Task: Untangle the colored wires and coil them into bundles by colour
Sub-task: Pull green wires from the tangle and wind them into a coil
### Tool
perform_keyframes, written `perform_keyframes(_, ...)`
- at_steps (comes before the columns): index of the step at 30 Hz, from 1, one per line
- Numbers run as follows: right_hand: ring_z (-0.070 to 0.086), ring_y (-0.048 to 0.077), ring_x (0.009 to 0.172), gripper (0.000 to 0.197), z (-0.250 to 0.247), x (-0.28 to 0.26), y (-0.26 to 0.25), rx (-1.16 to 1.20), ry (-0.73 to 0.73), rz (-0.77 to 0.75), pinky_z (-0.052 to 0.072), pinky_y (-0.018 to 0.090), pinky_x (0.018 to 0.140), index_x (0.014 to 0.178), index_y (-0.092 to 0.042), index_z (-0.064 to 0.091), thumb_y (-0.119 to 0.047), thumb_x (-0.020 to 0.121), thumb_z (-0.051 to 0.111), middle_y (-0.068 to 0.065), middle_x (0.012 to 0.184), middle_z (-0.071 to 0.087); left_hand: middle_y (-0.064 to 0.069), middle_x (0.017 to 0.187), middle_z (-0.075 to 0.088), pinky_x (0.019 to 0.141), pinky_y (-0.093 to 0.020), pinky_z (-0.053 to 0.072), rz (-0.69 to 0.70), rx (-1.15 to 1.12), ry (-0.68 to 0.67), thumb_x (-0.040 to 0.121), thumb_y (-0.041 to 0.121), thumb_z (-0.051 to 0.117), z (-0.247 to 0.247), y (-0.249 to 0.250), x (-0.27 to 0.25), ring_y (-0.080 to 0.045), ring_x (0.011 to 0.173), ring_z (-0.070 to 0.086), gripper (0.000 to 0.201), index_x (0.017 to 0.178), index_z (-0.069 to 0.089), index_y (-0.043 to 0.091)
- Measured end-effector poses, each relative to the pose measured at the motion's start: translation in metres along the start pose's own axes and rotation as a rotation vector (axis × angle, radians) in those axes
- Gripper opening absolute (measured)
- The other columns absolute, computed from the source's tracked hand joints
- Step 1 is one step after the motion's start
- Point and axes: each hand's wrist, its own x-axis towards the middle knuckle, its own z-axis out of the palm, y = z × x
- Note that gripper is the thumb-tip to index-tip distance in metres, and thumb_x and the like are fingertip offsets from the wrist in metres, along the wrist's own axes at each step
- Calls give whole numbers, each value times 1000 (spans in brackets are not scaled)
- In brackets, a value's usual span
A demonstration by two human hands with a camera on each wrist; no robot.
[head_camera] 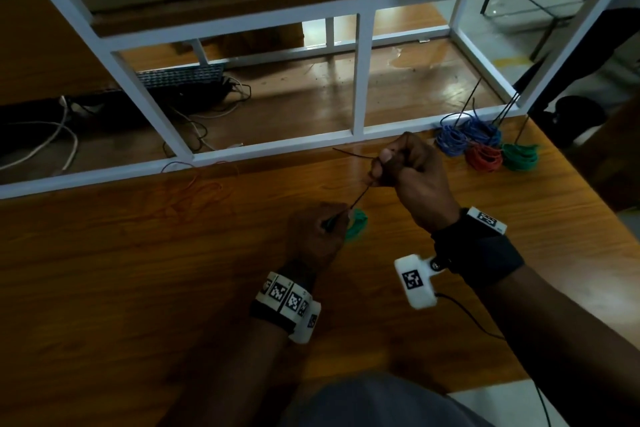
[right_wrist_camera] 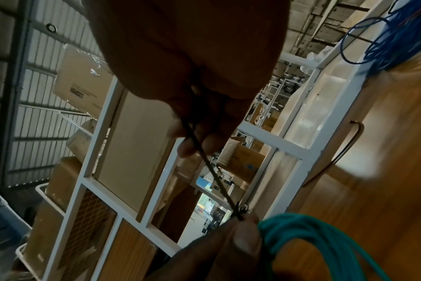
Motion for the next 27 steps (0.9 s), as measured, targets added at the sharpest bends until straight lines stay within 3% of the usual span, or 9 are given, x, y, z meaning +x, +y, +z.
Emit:
perform_keyframes(4, 63, 27, 68, 22, 5, -8, -3, -137, 3, -41, 56, 59, 70, 86, -12, 51, 4, 101, 49, -1, 67, 62, 6, 110, 70, 84, -28, 55, -37, 68, 12, 86, 46, 67, -9, -4, 15, -5, 94, 61, 26, 104, 73, 29)
perform_keyframes(7, 65, 30, 70, 21, 7, -20, -3, -263, -38, -63, 56, 57, 67, 87, -13, 52, 4, 99, 49, 5, 71, 64, 6, 117, 69, 81, -38, 60, -27, 42, 44, 79, 67, 62, -6, -18, 10, -10, 103, 65, 43, 105, 73, 35)
perform_keyframes(14, 67, 22, 71, 13, 11, -40, -1, -282, -79, -109, 58, 54, 70, 91, -12, 55, -5, 101, 56, 4, 73, 68, -8, 101, 75, 73, -32, 61, 361, 280, 107, 85, 28, 69, -22, -6, 14, -19, 89, 71, 24, 99, 77, 11)
perform_keyframes(16, 71, 26, 82, 11, 0, -43, 0, -241, -200, -13, 60, 54, 81, 92, -8, 63, -16, 100, 64, 6, 83, 73, -9, 98, 75, 75, -32, 60, 479, 348, 84, 83, 18, 75, -29, -9, 19, -21, 87, 72, 17, 97, 77, 9)
perform_keyframes(17, 71, 29, 92, 20, -7, -44, 1, -202, -261, 99, 58, 55, 88, 94, -6, 67, -26, 98, 66, 8, 92, 74, -9, 97, 75, 75, -34, 60, 526, 376, 67, 82, 14, 77, -31, -7, 19, -22, 87, 72, 14, 95, 78, 9)
perform_keyframes(20, 64, 19, 114, 45, -23, -43, 1, -165, -250, 416, 51, 51, 102, 105, -15, 74, -55, 101, 54, 0, 115, 73, -6, 97, 75, 73, -34, 59, 693, 411, 32, 86, 14, 72, -27, -8, 19, -23, 85, 70, 9, 90, 78, 11)
perform_keyframes(23, 69, 20, 106, 48, -20, -40, 3, -364, -284, 583, 55, 48, 97, 109, -17, 73, -57, 102, 48, -1, 108, 76, -8, 98, 73, 70, -39, 58, 812, 399, -26, 90, 16, 67, -8, -6, 16, -27, 84, 69, 12, 88, 77, 9)
perform_keyframes(25, 74, 24, 93, 39, -12, -41, 7, -386, -362, 645, 57, 46, 86, 102, -10, 73, -45, 103, 56, 2, 94, 79, -9, 97, 73, 67, -42, 56, 876, 423, -31, 90, 13, 65, 1, -1, 16, -32, 81, 68, 12, 88, 76, 8)
perform_keyframes(27, 70, 25, 72, 29, -8, -43, 14, -271, -337, 647, 53, 41, 70, 90, -6, 71, -27, 104, 58, 5, 78, 73, -11, 96, 72, 65, -43, 56, 907, 412, -22, 89, 9, 65, 3, 3, 21, -33, 78, 67, 12, 87, 76, 7)
